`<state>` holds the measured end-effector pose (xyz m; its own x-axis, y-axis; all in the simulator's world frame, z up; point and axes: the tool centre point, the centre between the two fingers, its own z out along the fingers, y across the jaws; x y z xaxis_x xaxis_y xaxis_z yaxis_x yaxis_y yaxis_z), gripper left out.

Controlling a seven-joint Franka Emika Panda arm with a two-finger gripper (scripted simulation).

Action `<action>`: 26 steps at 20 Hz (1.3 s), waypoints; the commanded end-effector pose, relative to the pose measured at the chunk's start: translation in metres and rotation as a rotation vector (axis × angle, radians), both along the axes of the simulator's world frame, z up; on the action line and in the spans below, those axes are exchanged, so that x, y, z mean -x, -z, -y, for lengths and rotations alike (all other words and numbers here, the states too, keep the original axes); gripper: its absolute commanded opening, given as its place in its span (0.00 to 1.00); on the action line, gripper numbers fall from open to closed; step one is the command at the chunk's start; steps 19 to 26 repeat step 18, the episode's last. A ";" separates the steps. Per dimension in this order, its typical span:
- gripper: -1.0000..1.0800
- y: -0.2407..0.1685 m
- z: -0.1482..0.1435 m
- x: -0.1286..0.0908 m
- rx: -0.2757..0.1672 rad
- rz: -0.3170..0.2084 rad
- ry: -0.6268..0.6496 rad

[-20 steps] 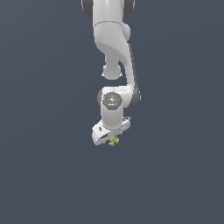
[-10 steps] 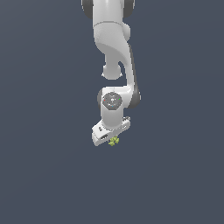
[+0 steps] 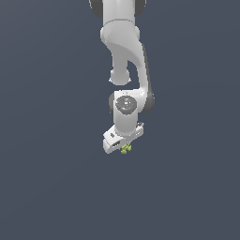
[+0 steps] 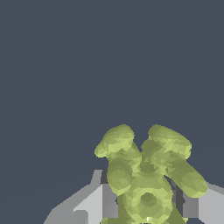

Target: Pick up the object and move it to a goal position.

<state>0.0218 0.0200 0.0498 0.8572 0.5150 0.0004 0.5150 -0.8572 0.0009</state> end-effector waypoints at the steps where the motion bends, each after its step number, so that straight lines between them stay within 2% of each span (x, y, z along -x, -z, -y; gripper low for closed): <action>1: 0.00 -0.005 -0.016 0.006 0.000 0.000 -0.002; 8: 0.00 -0.025 -0.077 0.031 0.000 0.000 -0.002; 13: 0.00 -0.034 -0.107 0.041 0.000 -0.001 -0.002; 17: 0.00 -0.038 -0.116 0.045 0.000 -0.001 -0.002; 26: 0.00 -0.038 -0.117 0.045 0.000 -0.001 -0.002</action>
